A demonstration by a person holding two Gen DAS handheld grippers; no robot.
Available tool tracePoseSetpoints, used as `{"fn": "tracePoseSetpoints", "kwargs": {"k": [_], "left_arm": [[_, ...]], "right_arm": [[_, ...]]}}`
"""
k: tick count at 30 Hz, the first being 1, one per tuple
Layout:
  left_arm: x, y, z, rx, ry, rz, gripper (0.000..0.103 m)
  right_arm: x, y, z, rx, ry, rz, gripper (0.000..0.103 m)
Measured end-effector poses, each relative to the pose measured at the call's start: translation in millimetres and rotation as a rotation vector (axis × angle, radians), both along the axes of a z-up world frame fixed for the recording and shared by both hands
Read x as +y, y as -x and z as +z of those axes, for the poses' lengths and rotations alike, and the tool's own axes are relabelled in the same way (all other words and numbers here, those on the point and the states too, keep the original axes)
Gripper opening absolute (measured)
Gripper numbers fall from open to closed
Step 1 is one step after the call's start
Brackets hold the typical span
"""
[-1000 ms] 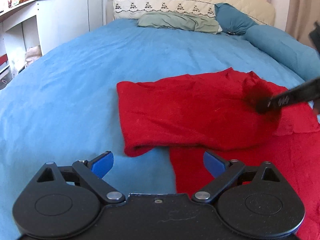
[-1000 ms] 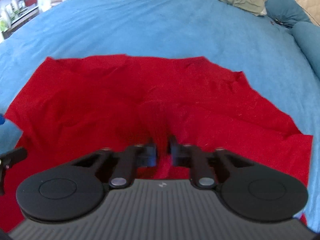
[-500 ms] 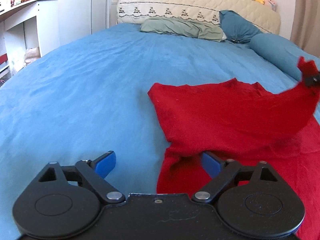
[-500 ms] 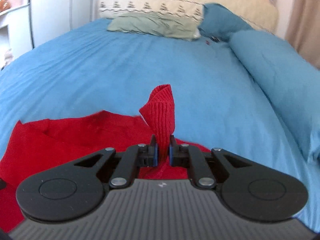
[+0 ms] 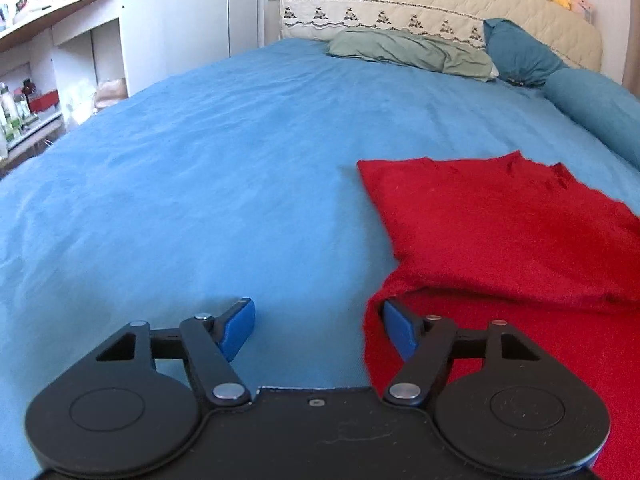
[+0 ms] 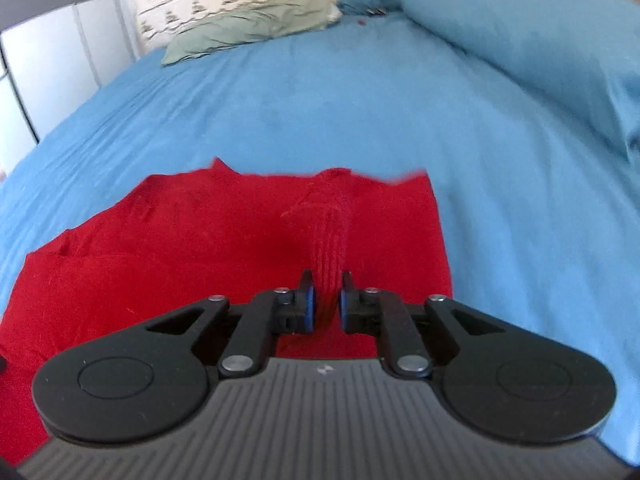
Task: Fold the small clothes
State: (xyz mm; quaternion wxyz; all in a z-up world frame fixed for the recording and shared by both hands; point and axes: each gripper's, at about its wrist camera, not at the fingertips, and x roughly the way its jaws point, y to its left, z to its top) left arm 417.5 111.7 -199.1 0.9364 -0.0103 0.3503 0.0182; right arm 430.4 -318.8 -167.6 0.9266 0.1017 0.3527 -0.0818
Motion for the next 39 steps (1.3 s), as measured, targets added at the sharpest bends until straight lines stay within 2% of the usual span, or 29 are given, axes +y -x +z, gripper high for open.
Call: {"fn": "tracePoseSetpoints", "kwargs": {"k": [1, 2, 4, 6, 8, 10, 12, 14, 18, 20, 25, 28, 31, 33, 36, 39], "left_arm": [[-1, 3, 1, 0.001, -0.009, -0.005, 0.075], [0, 7, 3, 0.004, -0.014, -0.012, 0.075], [1, 14, 9, -0.004, -0.003, -0.028, 0.072], [-2, 22, 20, -0.049, 0.011, -0.068, 0.073], [-13, 24, 33, -0.090, 0.013, -0.109, 0.077], [-25, 19, 41, -0.106, 0.037, -0.146, 0.079], [-40, 8, 46, -0.107, 0.057, -0.178, 0.079], [-53, -4, 48, -0.110, 0.068, -0.205, 0.079], [-70, -24, 32, -0.040, 0.109, -0.272, 0.078], [-72, -29, 16, 0.022, 0.088, -0.264, 0.070], [-56, -16, 6, 0.004, 0.117, -0.271, 0.071], [-55, -15, 6, 0.015, 0.101, -0.278, 0.072], [-61, -16, 11, 0.040, 0.081, -0.272, 0.073], [-65, -16, 19, 0.051, 0.079, -0.251, 0.074], [-68, 1, 42, 0.002, 0.036, -0.224, 0.090], [-72, 22, 72, -0.058, 0.010, -0.233, 0.093]], "right_arm": [[-4, 8, -2, -0.002, 0.003, -0.018, 0.036], [-9, 13, -3, -0.003, 0.012, -0.030, 0.047], [-16, 28, -1, -0.017, 0.053, -0.047, 0.060], [-15, 43, 5, -0.043, 0.118, -0.017, 0.064], [-8, 51, 8, -0.074, 0.176, 0.042, 0.077], [7, 52, 11, -0.102, 0.218, 0.099, 0.085], [21, 43, 12, -0.118, 0.200, 0.139, 0.086], [31, 31, 8, -0.108, 0.129, 0.185, 0.096], [45, 16, -15, -0.020, 0.093, 0.191, 0.096], [42, 21, -21, -0.049, 0.094, 0.189, 0.097], [22, 30, -24, -0.060, 0.096, 0.175, 0.097], [10, 35, -24, -0.054, 0.101, 0.158, 0.097], [2, 36, -19, -0.039, 0.105, 0.125, 0.096], [-3, 43, -9, -0.032, 0.123, 0.064, 0.098], [-13, 65, 13, -0.075, 0.087, 0.061, 0.098], [-21, 93, 43, -0.130, 0.072, 0.093, 0.098]]}}
